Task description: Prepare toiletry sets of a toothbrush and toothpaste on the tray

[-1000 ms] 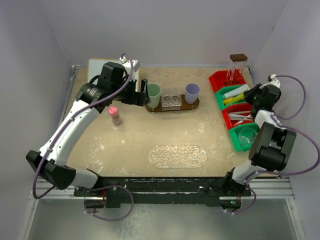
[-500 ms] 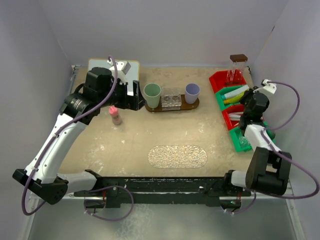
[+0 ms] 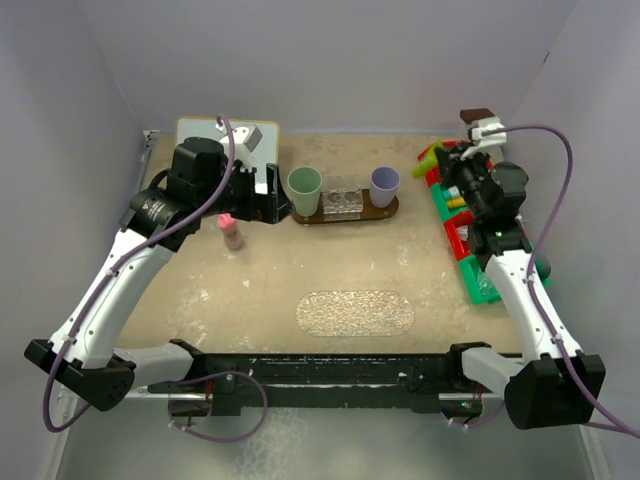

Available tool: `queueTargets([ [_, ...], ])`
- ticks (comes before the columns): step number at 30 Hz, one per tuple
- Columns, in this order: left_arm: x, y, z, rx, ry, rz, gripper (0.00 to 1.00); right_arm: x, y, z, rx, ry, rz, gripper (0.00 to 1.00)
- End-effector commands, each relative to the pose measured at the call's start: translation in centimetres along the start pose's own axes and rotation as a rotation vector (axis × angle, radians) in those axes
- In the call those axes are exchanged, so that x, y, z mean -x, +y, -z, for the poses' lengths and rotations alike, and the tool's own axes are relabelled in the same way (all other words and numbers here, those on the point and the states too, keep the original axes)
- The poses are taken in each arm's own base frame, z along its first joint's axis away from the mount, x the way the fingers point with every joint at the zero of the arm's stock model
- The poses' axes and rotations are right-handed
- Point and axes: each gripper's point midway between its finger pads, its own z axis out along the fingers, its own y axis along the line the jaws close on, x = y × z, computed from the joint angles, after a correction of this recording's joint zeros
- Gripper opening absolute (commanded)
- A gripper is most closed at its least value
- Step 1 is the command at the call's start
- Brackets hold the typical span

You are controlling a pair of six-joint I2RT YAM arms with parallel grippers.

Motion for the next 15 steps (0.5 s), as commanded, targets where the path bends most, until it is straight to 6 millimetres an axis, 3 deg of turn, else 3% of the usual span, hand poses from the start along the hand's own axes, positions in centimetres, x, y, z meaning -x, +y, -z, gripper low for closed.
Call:
queueTargets([
  [1,0.9,-0.6,0.3,-0.031,-0.048,0.005,0.93,6.4,9.1,0.8,0.373,-0.126,0.131,0.00],
  [4,1.0,-0.5,0.2,-0.031,-0.050,0.006,0.93,5.9,13.3,-0.3,0.474,-0.132,0.147,0.00],
  [9,1.1,-0.3,0.1,-0.012,-0.047,0.009,0.93,4.7,18.0,-3.4,0.526,-0.162,0.143,0.00],
  [15,1.3,0.3,0.4,0.026,-0.042,0.002,0.93,1.8,20.4,-6.5,0.534,-0.147,0.167,0.00],
])
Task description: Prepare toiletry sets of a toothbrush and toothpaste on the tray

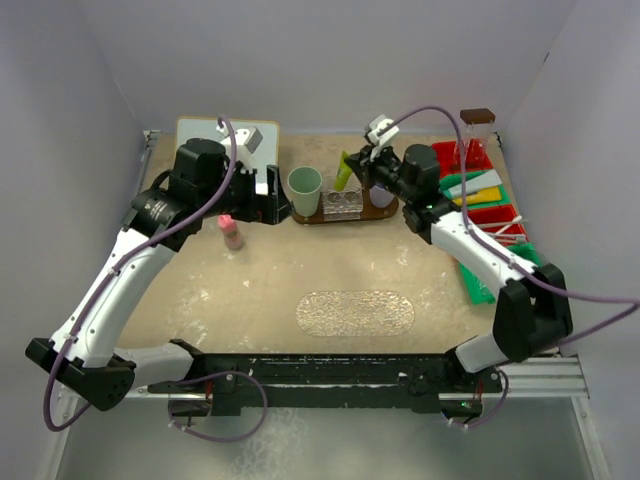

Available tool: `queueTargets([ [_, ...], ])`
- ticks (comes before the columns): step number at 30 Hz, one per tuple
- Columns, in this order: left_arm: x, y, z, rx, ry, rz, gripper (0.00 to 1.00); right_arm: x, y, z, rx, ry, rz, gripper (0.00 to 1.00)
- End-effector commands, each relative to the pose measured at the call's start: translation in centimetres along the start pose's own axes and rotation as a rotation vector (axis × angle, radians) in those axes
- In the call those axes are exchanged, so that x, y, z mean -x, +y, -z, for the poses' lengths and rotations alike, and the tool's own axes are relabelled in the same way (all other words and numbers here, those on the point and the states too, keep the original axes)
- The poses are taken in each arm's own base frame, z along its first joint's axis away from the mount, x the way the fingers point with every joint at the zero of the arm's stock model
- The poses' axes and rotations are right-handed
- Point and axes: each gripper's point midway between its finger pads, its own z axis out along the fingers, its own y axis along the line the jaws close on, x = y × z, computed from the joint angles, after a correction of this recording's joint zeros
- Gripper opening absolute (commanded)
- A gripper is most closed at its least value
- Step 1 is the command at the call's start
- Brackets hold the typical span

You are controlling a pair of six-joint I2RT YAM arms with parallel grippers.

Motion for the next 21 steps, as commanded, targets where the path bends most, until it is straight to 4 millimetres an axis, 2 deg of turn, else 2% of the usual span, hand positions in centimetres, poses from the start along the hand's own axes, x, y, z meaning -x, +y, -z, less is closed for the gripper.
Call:
queueTargets([
  [1,1.7,0.0,0.8,0.017,-0.049,-0.009,0.93,5.2,-0.8,-1.7,-0.049,-0.161,0.105,0.00],
  [4,1.8,0.2,0.8,0.029,-0.048,-0.012,0.93,4.3,-0.9,-2.7,-0.060,-0.149,0.109,0.00],
  [14,1.8,0.5,0.6,0.045,-0.042,-0.022,0.93,3.1,-1.5,-4.3,-0.082,-0.103,0.113,0.00],
  [21,1.8,0.6,0.5,0.050,-0.038,-0.028,0.94,2.5,-1.2,-4.5,-0.079,-0.085,0.107,0.00],
])
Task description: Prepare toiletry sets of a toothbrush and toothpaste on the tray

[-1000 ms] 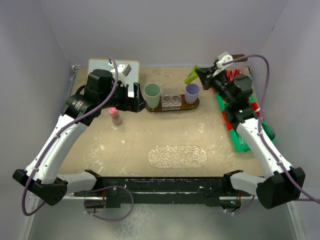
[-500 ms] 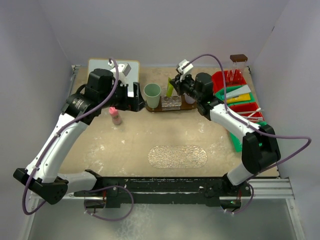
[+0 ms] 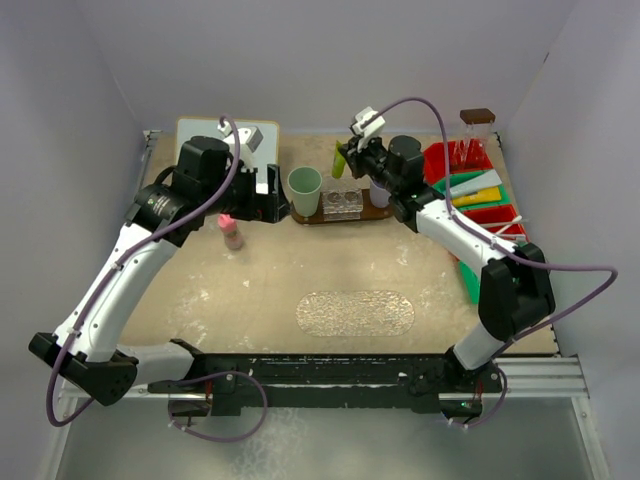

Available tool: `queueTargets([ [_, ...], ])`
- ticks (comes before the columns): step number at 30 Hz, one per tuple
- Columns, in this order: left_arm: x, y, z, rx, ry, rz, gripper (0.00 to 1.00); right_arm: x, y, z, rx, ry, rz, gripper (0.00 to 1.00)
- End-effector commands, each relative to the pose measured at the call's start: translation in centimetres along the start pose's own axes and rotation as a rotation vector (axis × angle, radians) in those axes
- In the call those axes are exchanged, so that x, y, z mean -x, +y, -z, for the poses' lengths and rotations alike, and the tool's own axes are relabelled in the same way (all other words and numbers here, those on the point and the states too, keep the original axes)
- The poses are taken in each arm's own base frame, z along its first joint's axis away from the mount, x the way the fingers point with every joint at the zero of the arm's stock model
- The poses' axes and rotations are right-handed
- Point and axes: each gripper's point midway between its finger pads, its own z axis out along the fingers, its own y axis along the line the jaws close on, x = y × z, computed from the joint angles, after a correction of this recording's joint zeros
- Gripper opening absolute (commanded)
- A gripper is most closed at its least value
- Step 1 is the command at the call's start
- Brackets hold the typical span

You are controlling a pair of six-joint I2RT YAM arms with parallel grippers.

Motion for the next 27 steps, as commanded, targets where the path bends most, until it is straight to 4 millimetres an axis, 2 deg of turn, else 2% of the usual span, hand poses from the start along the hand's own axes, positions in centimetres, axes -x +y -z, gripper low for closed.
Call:
queueTargets([
  [1,2.0,-0.4,0.9,-0.006,-0.068,-0.029,0.93,3.9,-0.4,-0.1,-0.025,-0.103,0.034,0.00],
  [15,1.9,-0.3,1.1,-0.004,-0.071,-0.029,0.93,1.7,0.7,-0.6,-0.003,-0.061,0.012,0.00],
  [27,1.9,-0.2,1.1,0.002,-0.072,-0.030,0.93,0.6,1.1,-0.7,0.006,-0.034,0.009,0.00],
])
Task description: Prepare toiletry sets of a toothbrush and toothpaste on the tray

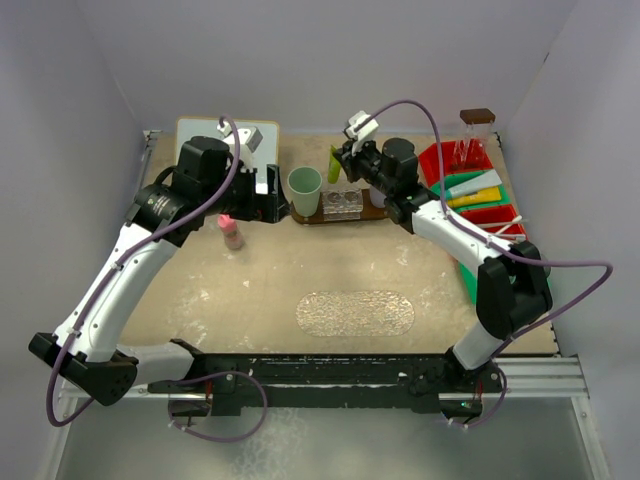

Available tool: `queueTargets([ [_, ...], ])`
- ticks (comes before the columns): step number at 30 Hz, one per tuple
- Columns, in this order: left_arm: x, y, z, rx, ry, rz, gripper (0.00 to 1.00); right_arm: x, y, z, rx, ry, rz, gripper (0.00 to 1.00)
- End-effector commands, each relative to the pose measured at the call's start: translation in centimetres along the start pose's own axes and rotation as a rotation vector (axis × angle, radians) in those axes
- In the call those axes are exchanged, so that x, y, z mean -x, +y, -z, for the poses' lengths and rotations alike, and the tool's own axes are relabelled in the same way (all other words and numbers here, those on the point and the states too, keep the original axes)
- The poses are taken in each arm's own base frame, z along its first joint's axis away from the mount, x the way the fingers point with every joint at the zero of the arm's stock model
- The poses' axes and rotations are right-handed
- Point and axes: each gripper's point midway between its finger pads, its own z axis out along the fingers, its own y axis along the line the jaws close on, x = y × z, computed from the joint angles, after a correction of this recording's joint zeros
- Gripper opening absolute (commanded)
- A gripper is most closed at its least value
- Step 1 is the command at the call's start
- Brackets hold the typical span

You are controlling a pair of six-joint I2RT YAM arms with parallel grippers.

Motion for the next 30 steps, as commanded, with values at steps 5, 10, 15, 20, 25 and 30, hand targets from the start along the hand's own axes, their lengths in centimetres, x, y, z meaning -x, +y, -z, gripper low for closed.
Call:
queueTargets([
  [5,2.0,-0.4,1.1,-0.009,-0.076,-0.032,0.93,1.2,-0.3,-0.2,-0.023,-0.051,0.015,0.00],
  [10,1.9,-0.3,1.1,-0.006,-0.071,-0.035,0.93,0.6,-0.3,-0.5,-0.024,-0.042,0.016,0.00],
  [15,2.0,-0.3,1.0,-0.005,-0.069,-0.037,0.93,-0.1,-0.5,-0.8,-0.037,-0.033,0.016,0.00],
  [20,1.9,-0.3,1.0,-0.007,-0.069,-0.039,0.93,-0.7,-0.4,-1.4,-0.032,-0.022,0.012,0.00],
  [25,1.9,-0.2,1.0,-0.003,-0.068,-0.041,0.93,-1.4,-0.4,-1.8,-0.036,-0.018,0.005,0.00],
  [30,1.9,-0.2,1.0,-0.001,-0.067,-0.040,0.93,-2.1,-0.2,-2.4,-0.034,-0.012,-0.001,0.00],
])
